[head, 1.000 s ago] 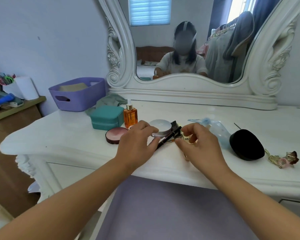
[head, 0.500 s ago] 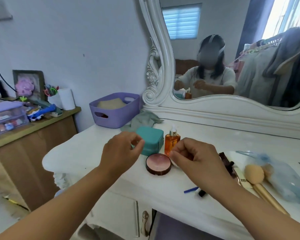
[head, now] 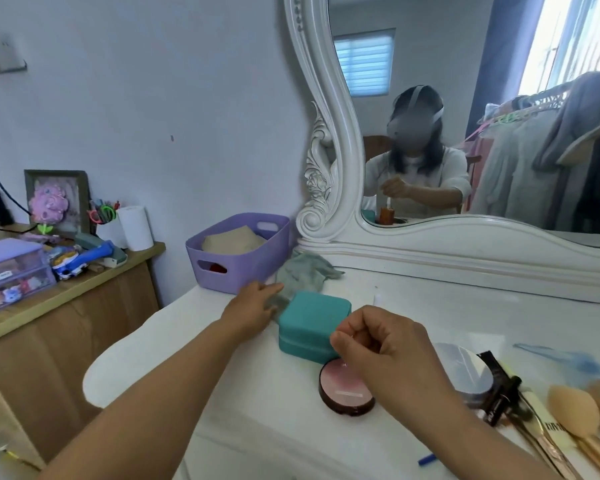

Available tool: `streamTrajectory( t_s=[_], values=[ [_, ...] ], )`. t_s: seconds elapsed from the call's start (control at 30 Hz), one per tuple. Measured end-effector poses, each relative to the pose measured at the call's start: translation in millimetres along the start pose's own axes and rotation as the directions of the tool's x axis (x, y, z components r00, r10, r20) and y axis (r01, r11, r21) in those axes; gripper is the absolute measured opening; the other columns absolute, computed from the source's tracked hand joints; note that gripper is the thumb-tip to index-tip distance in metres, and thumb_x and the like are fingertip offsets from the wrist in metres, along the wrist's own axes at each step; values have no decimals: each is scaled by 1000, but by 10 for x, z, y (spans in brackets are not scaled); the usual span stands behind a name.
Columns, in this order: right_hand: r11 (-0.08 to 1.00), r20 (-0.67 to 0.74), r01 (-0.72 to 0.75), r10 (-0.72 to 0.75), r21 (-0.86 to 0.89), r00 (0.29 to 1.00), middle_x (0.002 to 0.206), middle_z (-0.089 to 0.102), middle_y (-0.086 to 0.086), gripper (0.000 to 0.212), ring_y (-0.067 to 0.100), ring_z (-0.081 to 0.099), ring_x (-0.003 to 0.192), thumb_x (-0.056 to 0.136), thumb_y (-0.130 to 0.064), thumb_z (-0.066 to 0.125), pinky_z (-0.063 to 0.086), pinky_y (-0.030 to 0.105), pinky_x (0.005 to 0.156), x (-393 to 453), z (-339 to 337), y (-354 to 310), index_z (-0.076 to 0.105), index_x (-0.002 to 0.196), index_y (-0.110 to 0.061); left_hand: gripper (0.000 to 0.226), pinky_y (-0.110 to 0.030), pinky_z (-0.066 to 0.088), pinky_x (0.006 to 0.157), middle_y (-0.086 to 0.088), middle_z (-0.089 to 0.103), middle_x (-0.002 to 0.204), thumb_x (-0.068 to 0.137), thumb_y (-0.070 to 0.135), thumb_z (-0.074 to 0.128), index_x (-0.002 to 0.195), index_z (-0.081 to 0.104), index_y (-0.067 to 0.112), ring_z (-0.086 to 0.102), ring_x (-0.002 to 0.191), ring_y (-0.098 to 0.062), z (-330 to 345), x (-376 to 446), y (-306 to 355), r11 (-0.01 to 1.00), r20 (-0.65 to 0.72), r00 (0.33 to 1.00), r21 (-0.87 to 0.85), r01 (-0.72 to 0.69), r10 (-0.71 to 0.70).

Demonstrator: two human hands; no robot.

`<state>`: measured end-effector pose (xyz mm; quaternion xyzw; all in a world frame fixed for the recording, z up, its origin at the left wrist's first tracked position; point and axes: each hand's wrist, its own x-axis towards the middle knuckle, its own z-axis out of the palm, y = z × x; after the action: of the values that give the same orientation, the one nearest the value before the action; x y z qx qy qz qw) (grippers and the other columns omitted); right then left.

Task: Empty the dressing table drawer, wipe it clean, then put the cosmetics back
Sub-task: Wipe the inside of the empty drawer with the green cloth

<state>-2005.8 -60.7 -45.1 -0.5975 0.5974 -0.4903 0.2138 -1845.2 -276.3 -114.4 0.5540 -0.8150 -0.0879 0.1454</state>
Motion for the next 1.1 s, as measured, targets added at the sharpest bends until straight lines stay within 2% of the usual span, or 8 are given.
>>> streamTrajectory(
  t_s=[0.13,0.27,0.47,0.6,0.8,0.87,0.97,1.1],
  values=[
    [1000,14,4,-4,23,1000,52,55,-3,11,1,46,48,78,-15,68,38,11,51,11,117,-39,65,68,-13,39,-36,36,96,-8,43,130,93,44,41,129,47,30,38,120,-27,92,139,-52,988,-16,997,134,82,-80],
    [1000,62,13,-11,-26,998,50,53,-6,14,3,45,49,77,-24,68,40,21,55,76,308,-59,61,66,-18,22,-35,39,82,-11,50,115,93,29,44,100,57,13,44,106,-28,52,108,-43,990,-176,983,118,76,-54],
    [994,243,-63,82,-86,967,73,52,-8,24,6,47,66,82,-33,64,42,21,64,73,641,-93,57,102,-21,16,-34,41,74,-8,58,98,97,18,41,97,52,7,53,90,-26,-207,-561,-232,832,-279,926,-551,62,-254],
    [990,298,-67,102,-124,949,109,55,-2,51,11,51,90,83,-32,62,41,23,75,33,903,-117,42,128,-22,16,-33,45,86,1,59,106,98,22,41,93,55,15,53,97,-18,-367,-1153,-312,634,-226,926,-773,18,-303],
    [994,336,2,34,-108,941,143,32,1,85,17,39,125,74,-38,73,36,26,99,-59,1157,-96,23,142,-28,18,-34,44,67,-8,56,84,99,20,38,90,53,17,50,75,-19,-498,-1798,-298,456,-116,935,-888,54,-337],
    [974,403,48,46,-219,914,144,30,-2,74,22,34,126,73,-48,70,34,32,103,-118,1181,-67,35,137,-33,17,-30,47,65,-8,56,83,99,19,37,89,51,17,52,73,-17,-510,-1915,-232,465,-119,943,-884,42,-311],
    [920,452,201,-30,-337,892,137,44,-9,32,22,32,119,84,-47,58,27,33,90,-261,1123,-61,66,107,-26,12,-17,45,55,-4,58,77,97,23,41,91,50,17,53,59,-2,-497,-2057,-121,636,-197,946,-771,13,-257],
    [966,507,212,-111,-146,855,74,52,-6,23,12,45,75,93,-32,48,31,27,70,-507,863,-60,53,75,-18,14,-9,42,52,-2,60,75,91,38,48,94,52,24,52,56,3,-512,-2248,97,753,-265,948,-657,-44,-176]
  ],
)
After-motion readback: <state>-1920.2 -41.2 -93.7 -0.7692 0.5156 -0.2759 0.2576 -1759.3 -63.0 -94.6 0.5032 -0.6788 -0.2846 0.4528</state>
